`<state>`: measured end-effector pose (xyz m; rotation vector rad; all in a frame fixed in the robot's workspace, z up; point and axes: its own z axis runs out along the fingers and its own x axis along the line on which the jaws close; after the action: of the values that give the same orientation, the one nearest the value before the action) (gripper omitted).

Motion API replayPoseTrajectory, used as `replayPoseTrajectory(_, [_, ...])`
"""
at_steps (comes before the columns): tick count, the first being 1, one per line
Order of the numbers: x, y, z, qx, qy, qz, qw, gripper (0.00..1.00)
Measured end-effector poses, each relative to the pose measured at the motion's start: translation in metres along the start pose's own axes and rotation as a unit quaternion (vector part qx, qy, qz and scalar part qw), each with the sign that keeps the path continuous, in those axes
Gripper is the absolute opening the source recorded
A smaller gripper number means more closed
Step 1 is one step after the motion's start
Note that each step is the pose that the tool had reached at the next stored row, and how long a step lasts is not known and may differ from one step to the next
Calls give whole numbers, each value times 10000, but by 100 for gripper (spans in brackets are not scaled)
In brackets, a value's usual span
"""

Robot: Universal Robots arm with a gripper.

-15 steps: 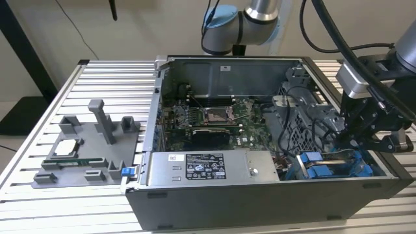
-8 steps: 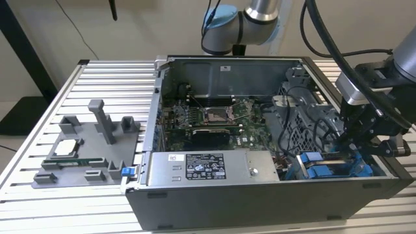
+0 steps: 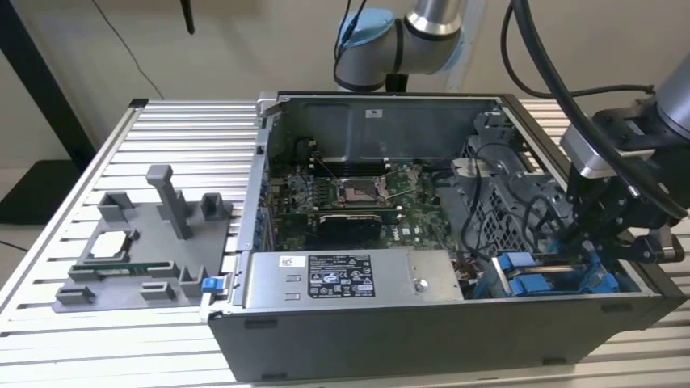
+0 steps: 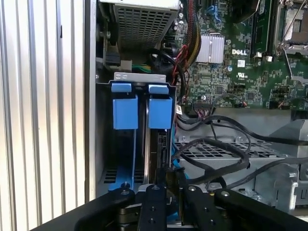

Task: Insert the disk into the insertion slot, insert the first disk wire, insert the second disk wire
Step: 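Insert the first disk wire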

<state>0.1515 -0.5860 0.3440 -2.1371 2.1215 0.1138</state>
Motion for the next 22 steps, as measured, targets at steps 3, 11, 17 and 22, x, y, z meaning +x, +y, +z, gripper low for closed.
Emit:
replayPoseTrajectory(3, [7, 0, 13, 0, 2, 1, 10000, 0])
replayPoseTrajectory(11, [15, 0, 41, 3, 20, 11, 10000, 0])
replayPoseTrajectory(17, [18, 1, 65, 12, 22, 69, 10000, 0])
replayPoseTrajectory(22, [24, 3, 105, 21, 24, 138, 9999, 100])
